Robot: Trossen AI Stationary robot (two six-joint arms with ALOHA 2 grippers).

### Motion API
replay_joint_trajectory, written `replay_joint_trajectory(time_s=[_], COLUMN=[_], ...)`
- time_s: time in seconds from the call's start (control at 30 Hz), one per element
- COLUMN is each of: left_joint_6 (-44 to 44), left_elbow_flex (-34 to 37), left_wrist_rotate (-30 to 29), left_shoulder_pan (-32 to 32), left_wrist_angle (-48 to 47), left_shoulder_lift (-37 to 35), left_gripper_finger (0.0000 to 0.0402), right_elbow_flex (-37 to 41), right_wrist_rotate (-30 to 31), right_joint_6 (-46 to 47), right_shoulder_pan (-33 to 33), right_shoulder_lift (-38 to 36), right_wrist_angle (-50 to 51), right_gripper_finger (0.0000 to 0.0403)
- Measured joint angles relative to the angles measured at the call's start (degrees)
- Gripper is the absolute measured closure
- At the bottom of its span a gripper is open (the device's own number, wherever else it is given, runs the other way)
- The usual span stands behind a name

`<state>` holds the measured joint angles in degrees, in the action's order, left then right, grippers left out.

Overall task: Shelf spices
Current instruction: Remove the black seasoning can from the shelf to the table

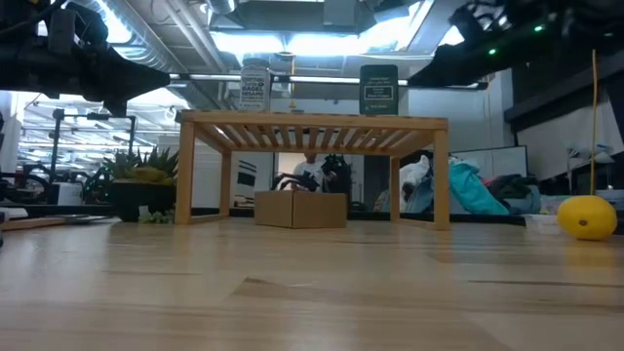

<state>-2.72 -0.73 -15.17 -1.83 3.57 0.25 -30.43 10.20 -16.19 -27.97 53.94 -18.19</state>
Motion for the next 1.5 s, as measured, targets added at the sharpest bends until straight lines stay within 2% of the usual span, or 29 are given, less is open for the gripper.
replay_joint_trajectory(time_s=[0.13, 0.27, 0.43, 0.63, 0.73, 0.9, 1.07, 1.3, 1.5], left_joint_6=[0.00, -0.18, -0.24, -0.25, -0.26, -0.26, -0.26, -0.26, -0.28], left_elbow_flex=[-0.02, -0.07, -0.09, -0.09, -0.09, -0.09, -0.09, -0.09, -0.09], left_wrist_rotate=[-0.01, 0.04, 0.03, 0.01, 0.01, 0.02, 0.01, 0.01, 0.01], left_shoulder_pan=[0.00, 0.00, 0.00, 0.00, 0.00, 0.00, 0.00, 0.00, 0.00], left_wrist_angle=[-0.47, -1.27, -1.36, -1.40, -1.40, -1.42, -1.42, -1.42, -1.43], left_shoulder_lift=[0.00, 0.00, 0.00, 0.00, 0.00, 0.00, 0.00, 0.00, 0.00], left_gripper_finger=[0.0396, 0.0396, 0.0396, 0.0396, 0.0396, 0.0396, 0.0396, 0.0396, 0.0396], right_elbow_flex=[-3.91, -6.21, -8.69, -9.23, -9.23, -9.23, -9.21, -9.18, -9.18], right_wrist_rotate=[-8.14, -15.73, -23.16, -37.44, -41.46, -41.77, -39.79, -30.24, -23.49], right_joint_6=[2.81, 5.33, 5.97, 11.54, 13.23, 13.97, 13.84, 11.22, 11.21], right_shoulder_pan=[-5.19, -7.78, -7.69, -7.64, -7.62, -7.50, -2.90, 3.93, 5.62], right_shoulder_lift=[4.68, 6.22, 5.85, 5.79, 5.79, 6.46, 9.40, 14.42, 18.68], right_wrist_angle=[3.21, 9.68, 17.58, 18.49, 18.48, 18.51, 18.00, 13.29, 6.41], right_gripper_finger=[0.0094, 0.0094, 0.0094, 0.0094, 0.0094, 0.0094, 0.0094, 0.0094, 0.0094])
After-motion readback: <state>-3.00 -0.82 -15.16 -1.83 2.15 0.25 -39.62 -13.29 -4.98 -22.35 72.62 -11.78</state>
